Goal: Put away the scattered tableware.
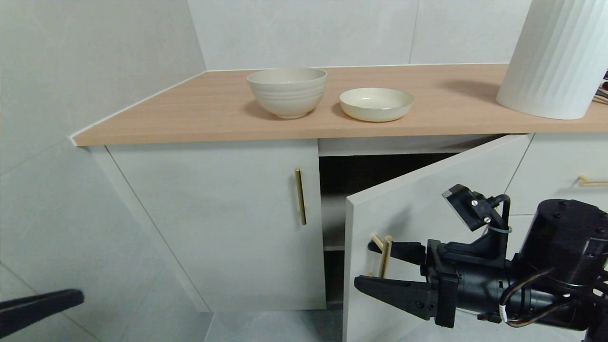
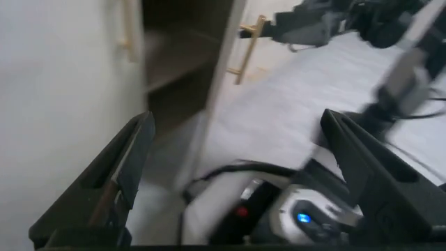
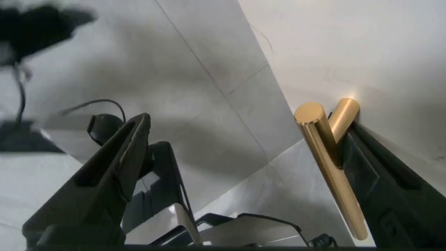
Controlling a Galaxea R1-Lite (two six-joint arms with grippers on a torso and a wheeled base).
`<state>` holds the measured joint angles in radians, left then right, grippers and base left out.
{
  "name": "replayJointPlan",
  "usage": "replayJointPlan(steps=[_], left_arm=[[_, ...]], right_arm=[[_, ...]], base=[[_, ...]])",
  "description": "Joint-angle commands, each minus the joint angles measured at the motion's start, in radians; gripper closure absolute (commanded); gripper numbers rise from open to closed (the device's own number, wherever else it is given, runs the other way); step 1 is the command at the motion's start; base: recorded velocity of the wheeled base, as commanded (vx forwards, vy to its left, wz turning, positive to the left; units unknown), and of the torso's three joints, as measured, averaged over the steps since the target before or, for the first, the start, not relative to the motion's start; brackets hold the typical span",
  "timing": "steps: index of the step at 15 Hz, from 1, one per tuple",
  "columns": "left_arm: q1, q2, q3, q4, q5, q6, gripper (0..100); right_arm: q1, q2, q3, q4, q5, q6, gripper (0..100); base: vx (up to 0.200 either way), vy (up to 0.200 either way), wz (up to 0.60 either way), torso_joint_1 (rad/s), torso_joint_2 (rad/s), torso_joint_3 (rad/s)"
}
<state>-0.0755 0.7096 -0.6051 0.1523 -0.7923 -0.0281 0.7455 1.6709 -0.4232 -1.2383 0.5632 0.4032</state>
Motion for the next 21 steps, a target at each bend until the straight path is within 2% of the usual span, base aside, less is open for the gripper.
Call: replayJointPlan(steps=[1, 4, 8, 11, 14, 15, 21], left_arm=[[-0.153, 0.415, -0.064, -0.132, -0.039, -0.021, 0], [-0.196, 0.594, -0.062, -0.303, -0.039, -0.047, 0], [-0.273, 0.749, -0.010, -0.465, -0.033, -0.130, 0], [-0.302, 0.781, 0.010, -0.533, -0.031, -0.184, 0], [-0.303, 0.774, 0.008, -0.534, -0.016, -0.187, 0], [-0.305, 0.775, 0.008, -0.536, -0.015, -0.187, 100], [-0.337, 0.827, 0.018, -0.639, -0.015, -0.181, 100]], right_arm=[[0.000, 0.004, 0.003, -0.001, -0.003, -0.006, 0], [0.000, 0.001, 0.004, -0.001, -0.005, -0.006, 0], [0.000, 0.001, 0.006, -0.001, -0.005, -0.006, 0], [0.000, 0.003, 0.006, 0.000, -0.003, -0.006, 0], [0.000, 0.006, 0.006, 0.000, -0.003, -0.006, 0], [0.002, 0.012, 0.007, -0.001, -0.003, -0.006, 0], [0.002, 0.010, 0.012, -0.001, -0.006, -0.007, 0]], base=[[0.000, 0.000, 0.00, 0.000, 0.00, 0.000], [0.000, 0.000, 0.00, 0.000, 0.00, 0.000], [0.000, 0.000, 0.00, 0.000, 0.00, 0.000], [0.000, 0.000, 0.00, 0.000, 0.00, 0.000], [0.000, 0.000, 0.00, 0.000, 0.00, 0.000], [0.000, 0.000, 0.00, 0.000, 0.00, 0.000], [0.000, 0.000, 0.00, 0.000, 0.00, 0.000]])
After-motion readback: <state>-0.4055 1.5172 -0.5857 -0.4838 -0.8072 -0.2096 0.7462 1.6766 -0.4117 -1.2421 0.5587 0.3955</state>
